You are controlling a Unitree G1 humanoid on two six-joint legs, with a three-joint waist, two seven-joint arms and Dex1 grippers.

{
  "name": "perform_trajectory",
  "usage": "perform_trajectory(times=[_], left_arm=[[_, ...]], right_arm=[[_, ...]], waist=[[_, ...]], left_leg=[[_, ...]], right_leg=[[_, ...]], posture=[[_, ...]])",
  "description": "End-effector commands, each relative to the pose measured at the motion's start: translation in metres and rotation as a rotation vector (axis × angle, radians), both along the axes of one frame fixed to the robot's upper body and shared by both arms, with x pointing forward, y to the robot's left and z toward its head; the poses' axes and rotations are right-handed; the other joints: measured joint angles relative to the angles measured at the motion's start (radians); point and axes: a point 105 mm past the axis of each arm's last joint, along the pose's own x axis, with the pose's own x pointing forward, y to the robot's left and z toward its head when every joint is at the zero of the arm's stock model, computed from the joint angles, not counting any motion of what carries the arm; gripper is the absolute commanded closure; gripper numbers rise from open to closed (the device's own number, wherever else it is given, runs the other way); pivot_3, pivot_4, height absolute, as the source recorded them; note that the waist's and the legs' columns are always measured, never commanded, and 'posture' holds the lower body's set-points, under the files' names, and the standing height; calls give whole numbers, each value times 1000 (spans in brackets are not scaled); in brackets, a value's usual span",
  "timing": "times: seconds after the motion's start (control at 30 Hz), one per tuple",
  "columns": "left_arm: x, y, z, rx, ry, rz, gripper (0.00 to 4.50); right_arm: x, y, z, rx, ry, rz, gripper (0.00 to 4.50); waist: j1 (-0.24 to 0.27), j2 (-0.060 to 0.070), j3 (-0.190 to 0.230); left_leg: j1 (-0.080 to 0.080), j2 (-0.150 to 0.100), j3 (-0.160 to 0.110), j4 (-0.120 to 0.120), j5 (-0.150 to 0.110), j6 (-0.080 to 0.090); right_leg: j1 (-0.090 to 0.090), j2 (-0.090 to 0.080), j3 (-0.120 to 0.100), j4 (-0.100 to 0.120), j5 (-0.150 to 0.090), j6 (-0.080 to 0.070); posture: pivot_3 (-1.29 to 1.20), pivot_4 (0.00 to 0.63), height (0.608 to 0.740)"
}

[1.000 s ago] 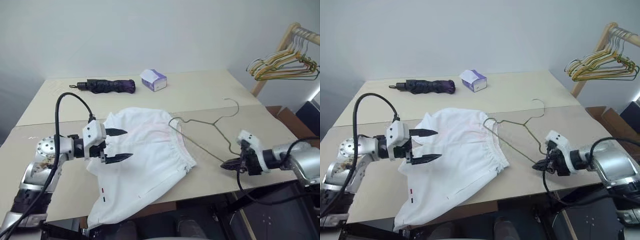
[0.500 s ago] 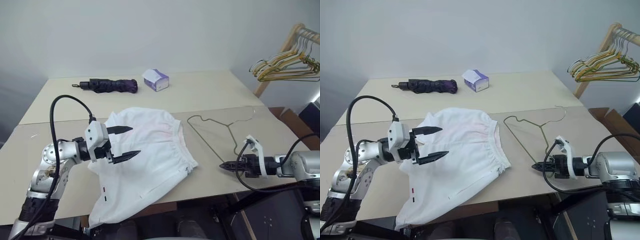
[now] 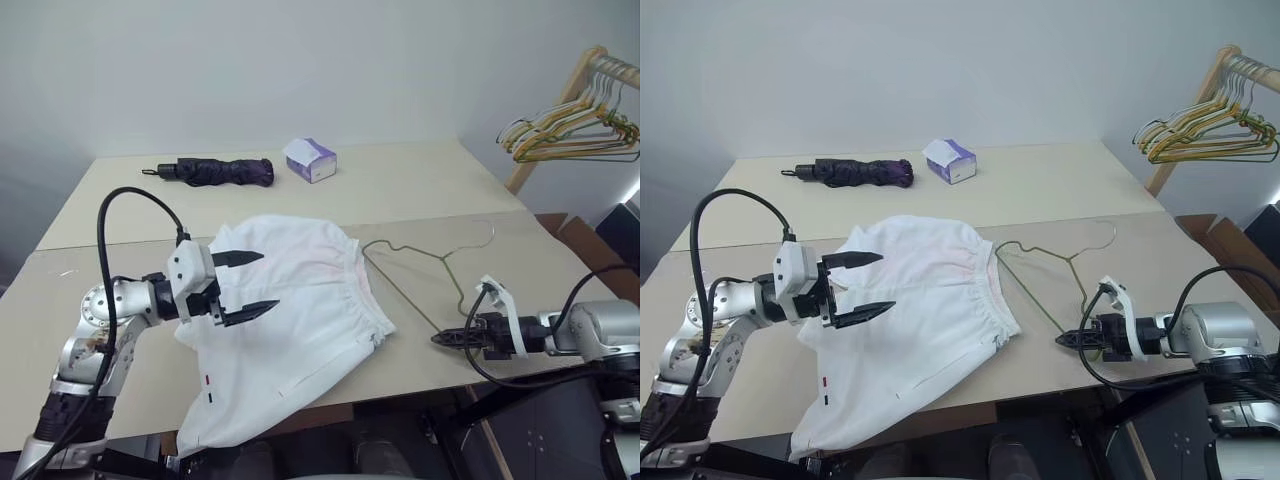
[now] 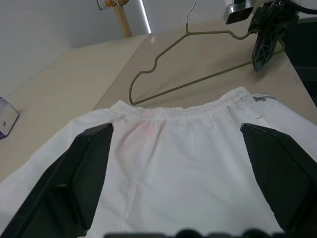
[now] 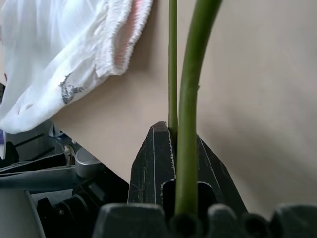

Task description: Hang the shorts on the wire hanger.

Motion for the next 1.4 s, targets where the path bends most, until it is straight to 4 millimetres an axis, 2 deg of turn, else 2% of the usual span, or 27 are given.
perform_trajectory(times=[0.03, 0.33, 0.63, 1.1, 1.4], left_arm=[[-2, 2, 13, -13, -48, 4, 47], [-1, -1, 12, 5, -55, -7, 47], [-2, 2, 13, 13, -65, 5, 47], [-2, 4, 18, 15, -69, 1, 47], [-6, -1, 16, 1, -45, -26, 47]], right_arm=[[8, 10, 12, 41, -52, 33, 4500], [12, 20, 9, 41, -44, 84, 4500], [21, 1, 18, 45, -97, -6, 4500], [5, -16, -2, 12, -60, -77, 4500], [2, -6, 3, 47, -62, -34, 4500]], waist=[[-1, 0, 0], [3, 0, 0], [24, 0, 0], [43, 0, 0], [48, 0, 0]], left_leg=[[0, 0, 0, 0, 0, 0], [0, 0, 0, 0, 0, 0], [0, 0, 0, 0, 0, 0], [0, 0, 1, 0, 0, 0], [0, 0, 1, 0, 0, 0]], right_leg=[[0, 0, 0, 0, 0, 0], [0, 0, 0, 0, 0, 0], [-1, 0, 0, 0, 0, 0], [0, 0, 0, -1, 0, 0], [0, 0, 0, -1, 0, 0]], posture=[[-31, 0, 740], [-17, 0, 740], [-6, 0, 740], [9, 0, 740], [6, 0, 740]])
